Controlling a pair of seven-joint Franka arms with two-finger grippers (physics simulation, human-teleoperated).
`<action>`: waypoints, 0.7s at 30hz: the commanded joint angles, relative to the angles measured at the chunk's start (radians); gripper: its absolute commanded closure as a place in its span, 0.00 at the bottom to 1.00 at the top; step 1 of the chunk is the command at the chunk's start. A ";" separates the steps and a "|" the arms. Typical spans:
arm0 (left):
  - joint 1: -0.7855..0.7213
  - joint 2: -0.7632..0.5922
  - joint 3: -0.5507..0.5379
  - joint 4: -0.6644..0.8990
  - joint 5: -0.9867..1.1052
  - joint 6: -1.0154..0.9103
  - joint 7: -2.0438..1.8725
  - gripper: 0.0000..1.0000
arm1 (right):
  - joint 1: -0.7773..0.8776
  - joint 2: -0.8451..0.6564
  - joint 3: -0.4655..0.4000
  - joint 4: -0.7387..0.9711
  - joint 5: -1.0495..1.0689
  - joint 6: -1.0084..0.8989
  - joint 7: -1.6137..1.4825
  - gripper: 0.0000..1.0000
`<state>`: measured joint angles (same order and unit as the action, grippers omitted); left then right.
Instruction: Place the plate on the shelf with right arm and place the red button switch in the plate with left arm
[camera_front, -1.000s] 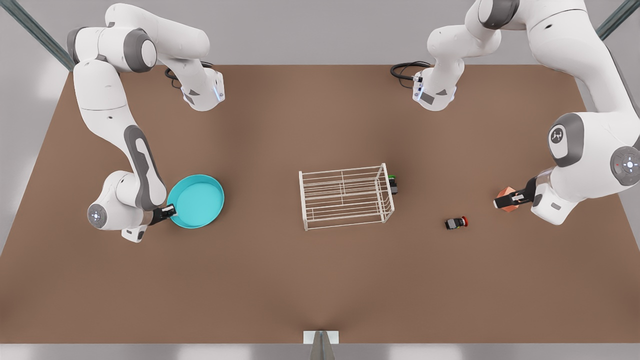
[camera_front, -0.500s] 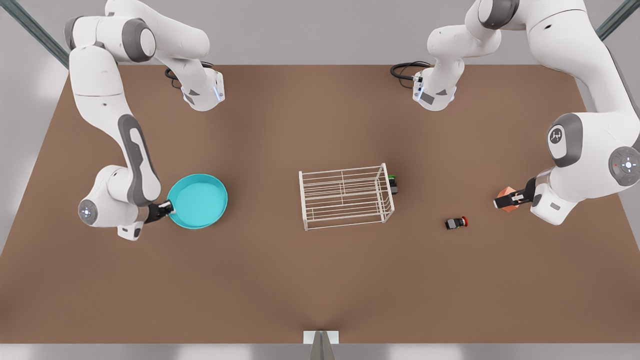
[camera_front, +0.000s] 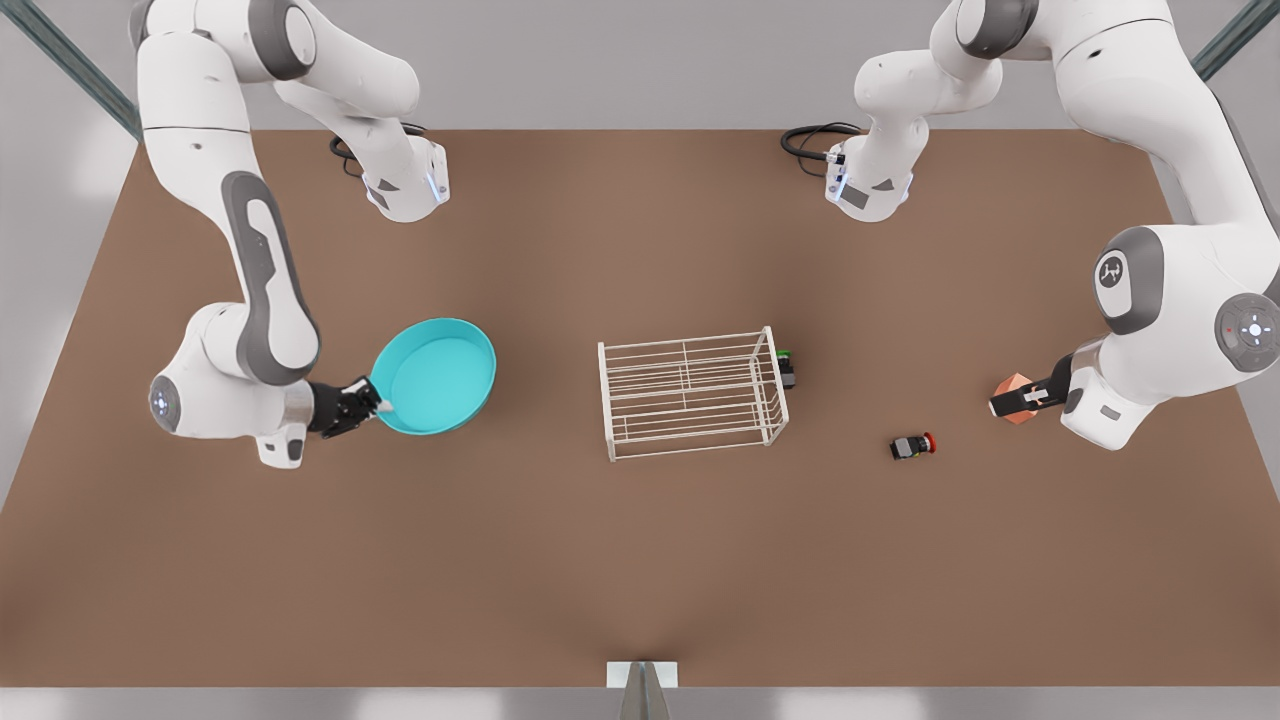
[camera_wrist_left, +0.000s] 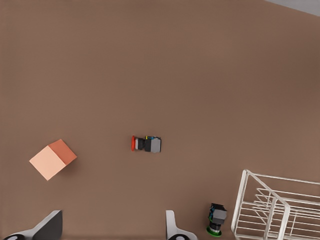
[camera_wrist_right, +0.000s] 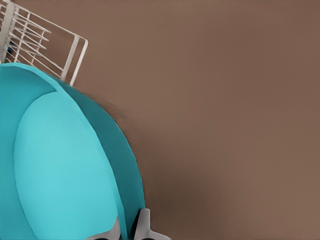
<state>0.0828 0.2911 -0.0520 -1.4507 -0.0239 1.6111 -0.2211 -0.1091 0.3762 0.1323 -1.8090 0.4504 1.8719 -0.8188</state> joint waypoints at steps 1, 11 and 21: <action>0.000 -0.001 0.000 0.001 0.001 0.000 -0.001 0.00 | 0.011 -0.007 0.018 0.014 0.057 -0.051 -0.057 0.77; -0.150 0.008 -0.003 -0.046 0.004 0.021 -0.305 0.00 | 0.212 0.003 0.030 0.177 0.128 -0.040 0.208 0.76; -0.276 0.241 0.004 -0.063 -0.004 0.452 -1.865 0.00 | 0.344 0.159 0.024 0.369 0.132 0.000 0.437 0.76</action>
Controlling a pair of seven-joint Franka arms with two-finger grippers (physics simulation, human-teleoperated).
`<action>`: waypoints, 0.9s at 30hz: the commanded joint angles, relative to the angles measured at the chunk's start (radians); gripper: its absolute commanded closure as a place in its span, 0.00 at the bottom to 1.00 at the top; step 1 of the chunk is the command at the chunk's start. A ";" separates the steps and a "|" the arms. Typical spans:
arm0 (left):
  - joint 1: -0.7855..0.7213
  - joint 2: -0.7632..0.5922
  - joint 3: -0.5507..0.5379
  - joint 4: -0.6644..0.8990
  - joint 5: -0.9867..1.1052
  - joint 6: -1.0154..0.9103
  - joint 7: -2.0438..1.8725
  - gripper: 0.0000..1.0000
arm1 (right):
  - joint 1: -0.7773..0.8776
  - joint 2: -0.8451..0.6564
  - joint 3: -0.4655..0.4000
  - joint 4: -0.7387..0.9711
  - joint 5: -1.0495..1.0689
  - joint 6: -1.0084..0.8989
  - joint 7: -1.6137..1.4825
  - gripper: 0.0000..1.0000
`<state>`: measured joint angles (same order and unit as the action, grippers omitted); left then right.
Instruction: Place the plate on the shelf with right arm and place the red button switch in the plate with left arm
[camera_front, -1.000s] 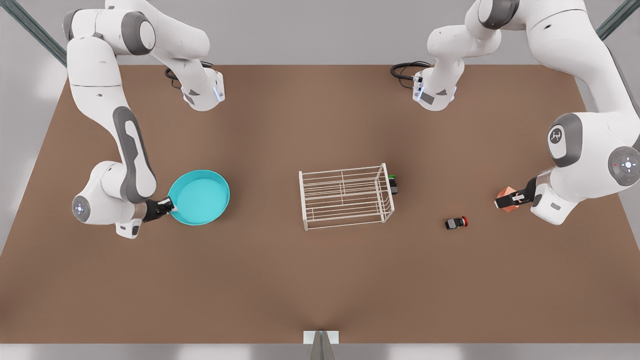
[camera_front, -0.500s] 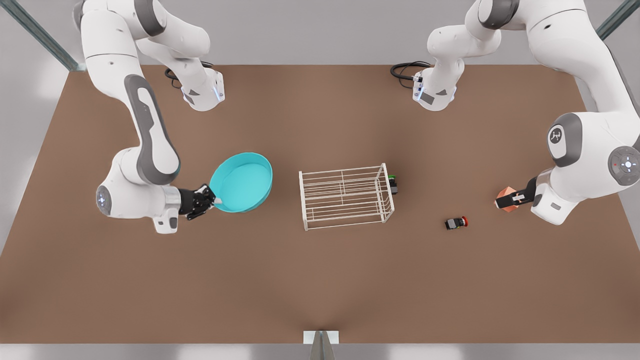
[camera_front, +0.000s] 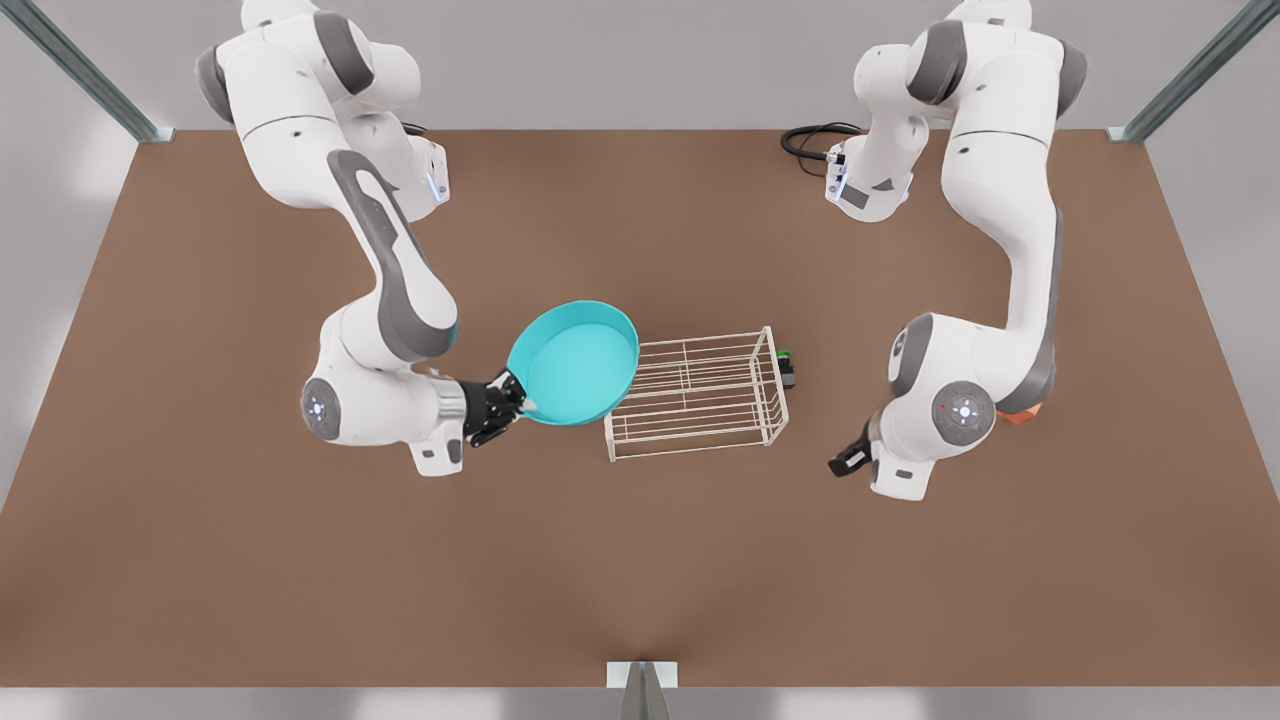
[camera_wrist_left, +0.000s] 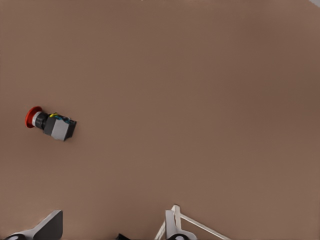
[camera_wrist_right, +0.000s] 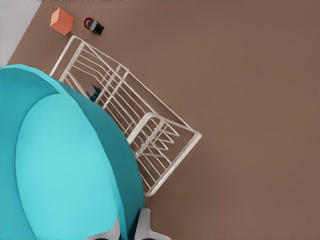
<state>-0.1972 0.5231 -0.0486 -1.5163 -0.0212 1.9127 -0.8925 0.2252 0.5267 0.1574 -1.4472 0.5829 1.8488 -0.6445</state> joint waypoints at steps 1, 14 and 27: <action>0.004 -0.005 0.004 -0.073 0.007 0.157 -1.181 0.00 | 0.019 0.018 0.001 0.014 0.017 0.038 0.275 0.76; 0.079 -0.014 0.032 -0.343 0.070 0.503 -1.206 0.00 | 0.200 0.171 -0.004 0.133 0.094 0.270 0.532 0.75; 0.094 -0.028 0.085 -0.397 0.165 0.500 -1.111 0.00 | 0.264 0.151 -0.005 0.028 0.094 0.348 0.575 0.74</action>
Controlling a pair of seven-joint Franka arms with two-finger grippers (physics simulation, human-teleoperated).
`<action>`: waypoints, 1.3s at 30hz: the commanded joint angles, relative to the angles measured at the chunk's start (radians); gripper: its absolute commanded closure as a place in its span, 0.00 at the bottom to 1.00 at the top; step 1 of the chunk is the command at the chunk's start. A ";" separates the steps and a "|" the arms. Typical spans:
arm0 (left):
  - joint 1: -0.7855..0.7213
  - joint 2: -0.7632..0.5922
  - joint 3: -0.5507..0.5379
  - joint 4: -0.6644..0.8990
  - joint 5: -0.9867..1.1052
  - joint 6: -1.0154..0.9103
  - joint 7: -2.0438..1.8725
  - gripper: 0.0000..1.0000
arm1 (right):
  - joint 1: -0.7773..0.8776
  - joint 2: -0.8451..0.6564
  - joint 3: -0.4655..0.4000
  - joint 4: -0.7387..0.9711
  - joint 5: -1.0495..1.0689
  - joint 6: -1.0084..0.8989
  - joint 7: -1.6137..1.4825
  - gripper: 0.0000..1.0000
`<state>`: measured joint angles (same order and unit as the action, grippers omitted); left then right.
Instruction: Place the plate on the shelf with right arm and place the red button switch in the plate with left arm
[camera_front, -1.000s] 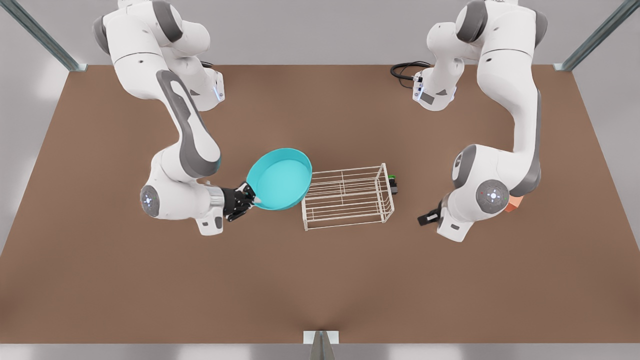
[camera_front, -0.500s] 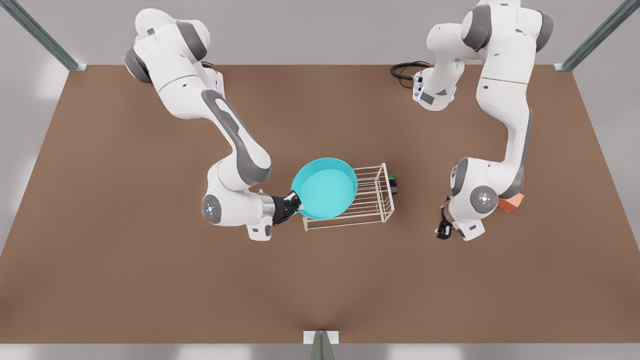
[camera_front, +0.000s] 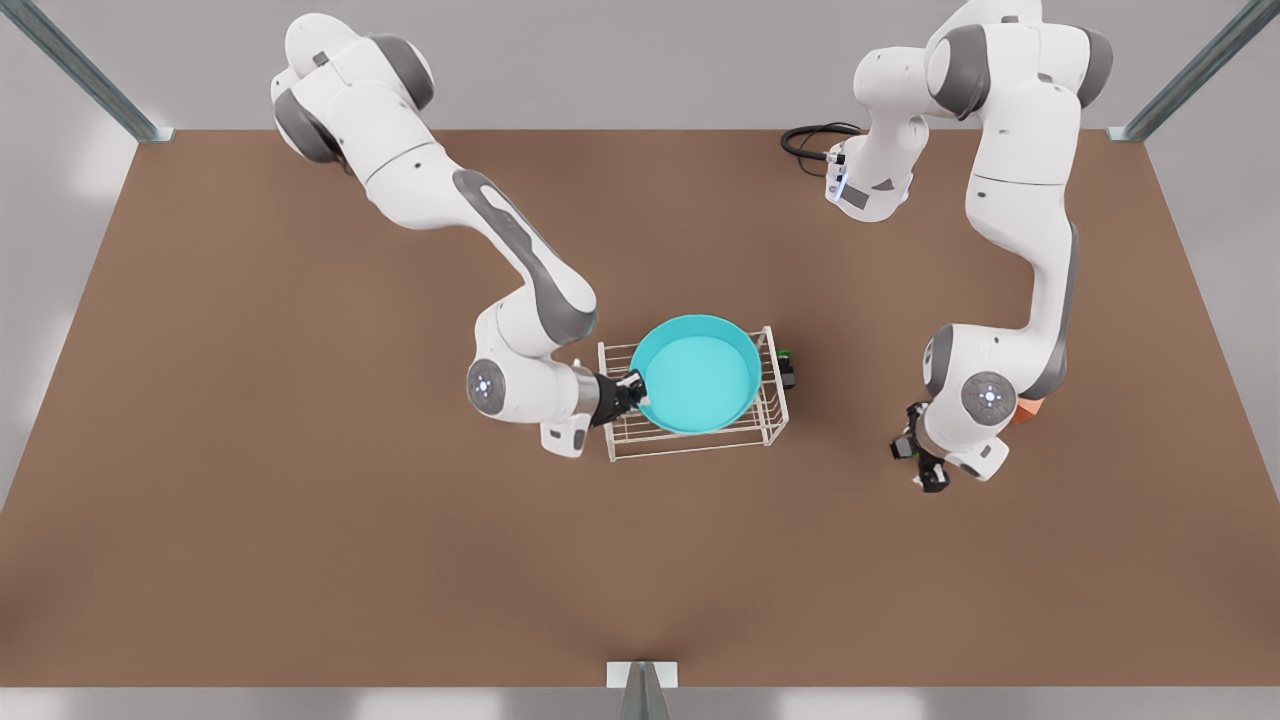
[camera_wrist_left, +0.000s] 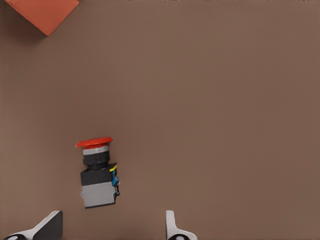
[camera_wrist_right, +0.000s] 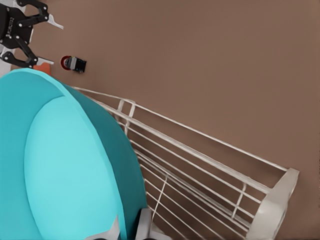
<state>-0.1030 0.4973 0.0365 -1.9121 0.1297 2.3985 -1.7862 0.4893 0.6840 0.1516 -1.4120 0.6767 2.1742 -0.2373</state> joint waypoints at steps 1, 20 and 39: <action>-0.001 0.001 0.000 -0.002 0.016 0.016 -0.220 0.00 | 0.000 -0.006 0.000 -0.007 0.001 0.022 0.179 0.27; -0.001 0.059 0.037 -0.081 0.102 0.168 -0.217 0.00 | -0.040 -0.534 -0.535 -0.323 -0.691 -0.392 0.081 0.00; -0.009 0.070 0.039 -0.120 0.149 0.185 -0.233 0.00 | -0.083 -0.474 -0.561 -0.268 -0.689 -0.418 0.073 0.00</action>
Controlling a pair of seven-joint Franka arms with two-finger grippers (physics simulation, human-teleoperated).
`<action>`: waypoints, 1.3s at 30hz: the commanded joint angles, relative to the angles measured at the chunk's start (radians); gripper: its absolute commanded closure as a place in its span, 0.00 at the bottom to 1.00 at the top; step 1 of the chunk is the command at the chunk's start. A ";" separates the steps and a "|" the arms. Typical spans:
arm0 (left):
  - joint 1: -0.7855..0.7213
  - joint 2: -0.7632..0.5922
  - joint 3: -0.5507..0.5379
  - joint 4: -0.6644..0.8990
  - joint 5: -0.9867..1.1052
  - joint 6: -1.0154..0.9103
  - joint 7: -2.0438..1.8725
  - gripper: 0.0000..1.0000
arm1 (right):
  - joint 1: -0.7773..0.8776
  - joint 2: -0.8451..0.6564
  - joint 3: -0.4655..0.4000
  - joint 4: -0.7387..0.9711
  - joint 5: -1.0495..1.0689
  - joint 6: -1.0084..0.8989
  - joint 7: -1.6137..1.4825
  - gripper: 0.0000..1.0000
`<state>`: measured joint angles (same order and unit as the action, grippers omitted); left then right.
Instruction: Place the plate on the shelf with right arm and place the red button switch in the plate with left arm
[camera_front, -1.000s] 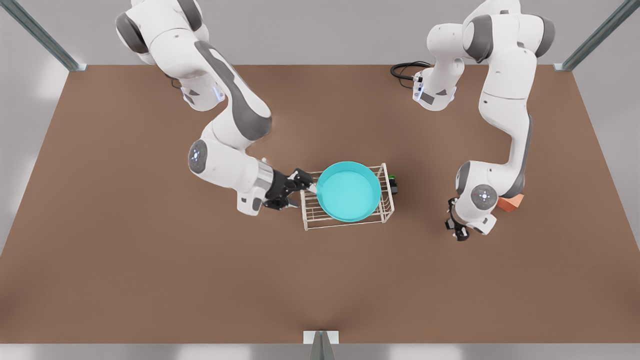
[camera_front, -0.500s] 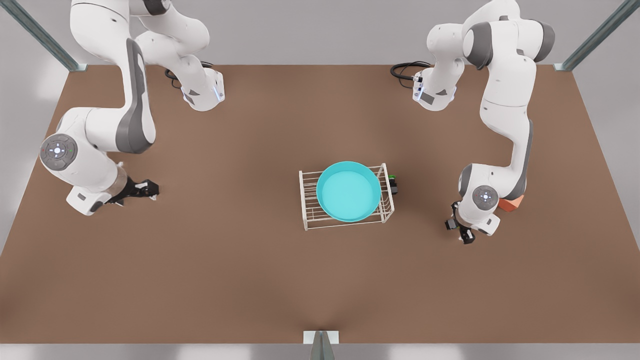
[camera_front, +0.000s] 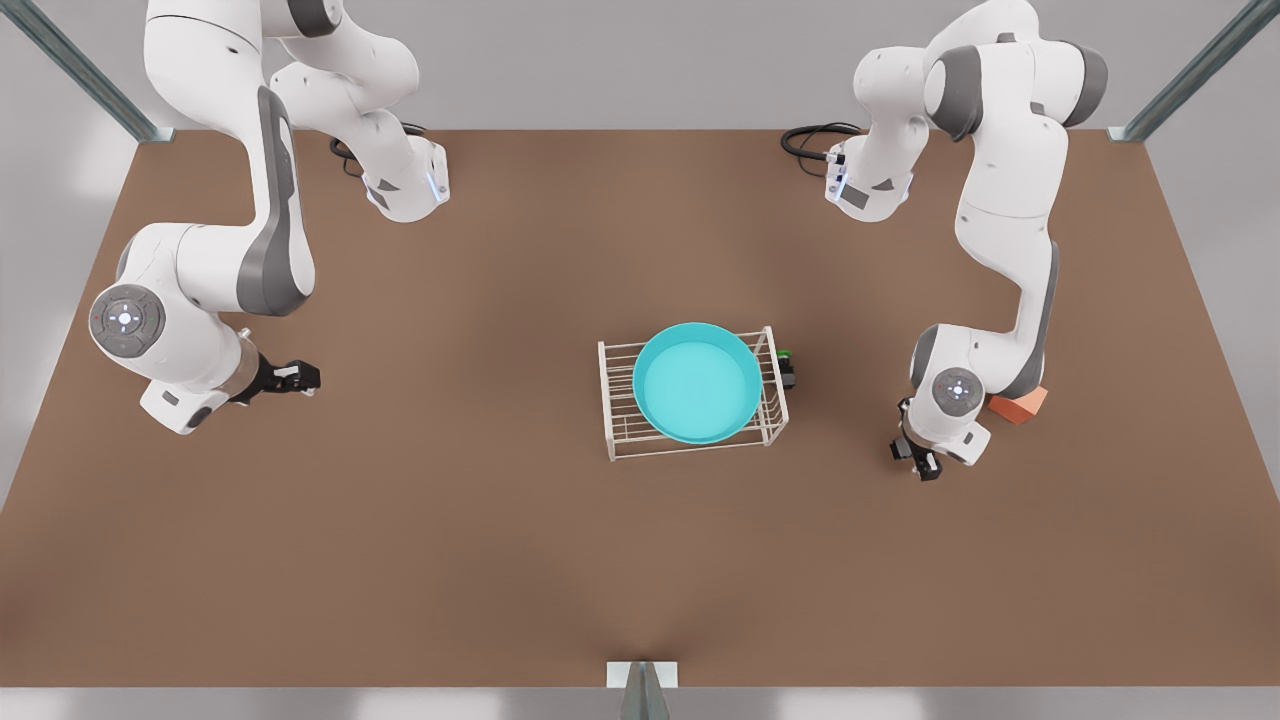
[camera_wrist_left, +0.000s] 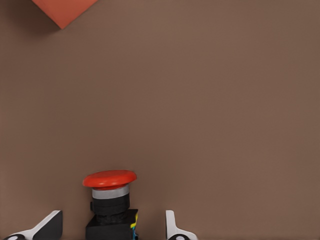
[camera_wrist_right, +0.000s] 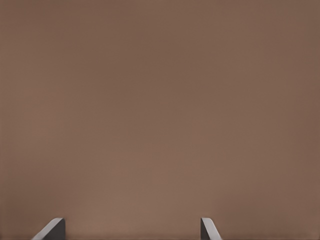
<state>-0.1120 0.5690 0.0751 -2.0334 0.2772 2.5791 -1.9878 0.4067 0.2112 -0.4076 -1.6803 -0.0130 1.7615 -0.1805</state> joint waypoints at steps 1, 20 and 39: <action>0.000 0.009 0.000 0.001 0.002 0.024 -0.032 0.00 | 0.000 -0.001 0.000 0.001 0.001 -0.005 0.016 0.00; 0.000 -0.044 0.002 0.007 0.016 -0.022 -0.029 0.73 | 0.003 0.010 0.000 0.001 -0.001 -0.004 0.016 0.00; -0.032 -0.319 -0.518 0.398 -0.118 -0.720 -0.327 0.72 | 0.000 0.010 0.000 0.001 0.001 -0.005 0.016 0.00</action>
<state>-0.1505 0.2535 -0.4005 -1.6337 0.1731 2.0187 -2.1074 0.4074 0.2219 -0.4072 -1.6802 -0.0131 1.7570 -0.1651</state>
